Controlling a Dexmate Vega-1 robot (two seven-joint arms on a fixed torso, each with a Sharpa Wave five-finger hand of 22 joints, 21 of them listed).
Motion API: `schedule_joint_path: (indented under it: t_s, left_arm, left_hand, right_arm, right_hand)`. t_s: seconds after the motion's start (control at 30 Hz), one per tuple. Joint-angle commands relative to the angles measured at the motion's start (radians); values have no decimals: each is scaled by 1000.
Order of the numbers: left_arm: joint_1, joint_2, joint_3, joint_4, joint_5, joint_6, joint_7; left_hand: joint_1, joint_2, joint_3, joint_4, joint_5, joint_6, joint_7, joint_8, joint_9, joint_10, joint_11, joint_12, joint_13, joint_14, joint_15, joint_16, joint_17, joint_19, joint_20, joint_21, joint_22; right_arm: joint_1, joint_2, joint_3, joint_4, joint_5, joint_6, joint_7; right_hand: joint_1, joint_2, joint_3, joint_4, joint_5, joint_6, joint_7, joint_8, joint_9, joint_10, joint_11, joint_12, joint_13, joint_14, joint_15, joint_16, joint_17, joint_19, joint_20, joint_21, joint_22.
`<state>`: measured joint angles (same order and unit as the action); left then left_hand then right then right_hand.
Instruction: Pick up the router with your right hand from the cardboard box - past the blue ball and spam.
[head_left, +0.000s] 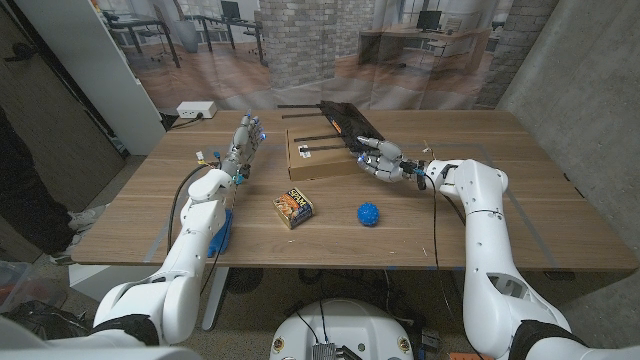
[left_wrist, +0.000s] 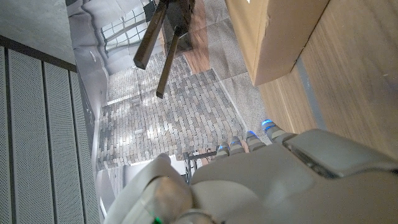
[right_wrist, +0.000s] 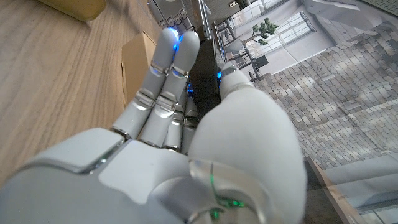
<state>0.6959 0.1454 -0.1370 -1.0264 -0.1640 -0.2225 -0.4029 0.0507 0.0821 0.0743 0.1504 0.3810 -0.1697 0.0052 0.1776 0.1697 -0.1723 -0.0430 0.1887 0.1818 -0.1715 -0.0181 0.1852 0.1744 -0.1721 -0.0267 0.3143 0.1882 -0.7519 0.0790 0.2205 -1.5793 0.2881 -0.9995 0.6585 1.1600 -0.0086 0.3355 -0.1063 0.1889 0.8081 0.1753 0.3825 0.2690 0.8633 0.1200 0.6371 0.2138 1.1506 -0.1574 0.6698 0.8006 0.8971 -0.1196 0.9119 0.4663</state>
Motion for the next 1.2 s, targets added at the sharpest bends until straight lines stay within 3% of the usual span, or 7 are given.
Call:
schedule_joint_path:
  t_s: [0.03,0.57,1.2]
  left_arm:
    - [24,7,8,-49,-10,19,8]
    - [45,22,9,-76,-31,24,7]
    - [36,42,0,-51,-51,10,-18]
  left_hand:
    - [5,4,-7,0,7,-220,-1,3,2,-217,4,5,3,-307,4,5,2,-222,3,-4,5]
    - [6,6,-12,0,9,-220,0,4,2,-217,4,5,3,-307,4,5,2,-221,4,-8,5]
    - [8,8,-18,0,10,-219,0,4,2,-217,4,5,3,-307,3,5,2,-219,4,-12,6]
  right_arm:
    - [-15,-6,-9,-18,11,66,18]
    - [-24,2,-19,-44,14,117,10]
    - [-26,23,-23,-74,14,166,-19]
  right_hand:
    - [187,177,35,-27,5,101,-81,2,55,111,-97,10,220,47,-67,-2,9,-8,-37,12,4]
    - [191,175,31,-26,7,106,-80,0,62,115,-96,12,225,47,-67,-3,32,-21,-36,43,7]
    - [194,174,28,-25,8,110,-79,-5,65,120,-92,11,225,47,-67,-8,51,-33,-36,75,8]
